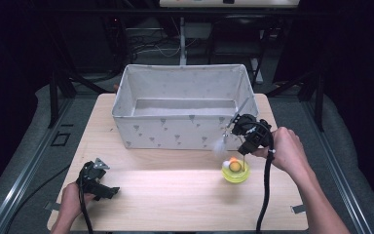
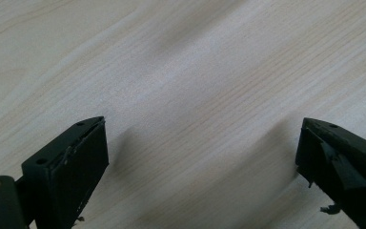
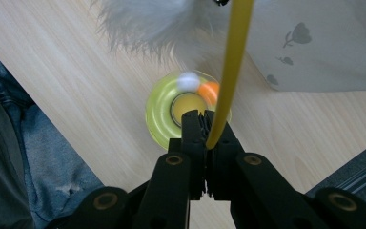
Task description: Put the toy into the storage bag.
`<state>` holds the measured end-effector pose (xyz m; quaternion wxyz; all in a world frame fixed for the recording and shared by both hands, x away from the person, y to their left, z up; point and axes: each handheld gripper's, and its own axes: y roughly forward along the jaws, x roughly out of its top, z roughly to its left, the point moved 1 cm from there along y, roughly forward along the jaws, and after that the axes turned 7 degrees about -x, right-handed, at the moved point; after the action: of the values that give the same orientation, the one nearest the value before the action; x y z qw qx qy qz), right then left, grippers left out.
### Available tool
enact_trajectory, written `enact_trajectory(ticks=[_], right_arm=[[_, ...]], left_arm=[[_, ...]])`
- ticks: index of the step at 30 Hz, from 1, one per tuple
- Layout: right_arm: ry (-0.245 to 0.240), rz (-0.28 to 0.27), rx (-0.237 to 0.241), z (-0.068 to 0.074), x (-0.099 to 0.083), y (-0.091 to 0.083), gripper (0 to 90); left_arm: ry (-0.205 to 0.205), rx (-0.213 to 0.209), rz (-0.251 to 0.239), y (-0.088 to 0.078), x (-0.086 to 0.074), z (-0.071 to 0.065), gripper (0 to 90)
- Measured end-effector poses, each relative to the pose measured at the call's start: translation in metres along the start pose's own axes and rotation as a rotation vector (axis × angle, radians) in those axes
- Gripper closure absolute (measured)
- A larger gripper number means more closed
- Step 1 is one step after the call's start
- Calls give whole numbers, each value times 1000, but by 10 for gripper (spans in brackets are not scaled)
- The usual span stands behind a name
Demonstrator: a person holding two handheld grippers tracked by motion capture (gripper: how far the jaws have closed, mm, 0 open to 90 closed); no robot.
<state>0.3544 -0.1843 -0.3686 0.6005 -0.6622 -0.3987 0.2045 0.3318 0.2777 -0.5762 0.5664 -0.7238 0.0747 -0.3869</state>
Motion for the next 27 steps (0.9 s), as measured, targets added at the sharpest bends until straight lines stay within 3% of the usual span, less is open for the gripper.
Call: enact_trajectory(ticks=[27], right_arm=[[8,-30,-12,-18,17,-33,880]], left_arm=[[-1,-1,2,0,0,0,39]])
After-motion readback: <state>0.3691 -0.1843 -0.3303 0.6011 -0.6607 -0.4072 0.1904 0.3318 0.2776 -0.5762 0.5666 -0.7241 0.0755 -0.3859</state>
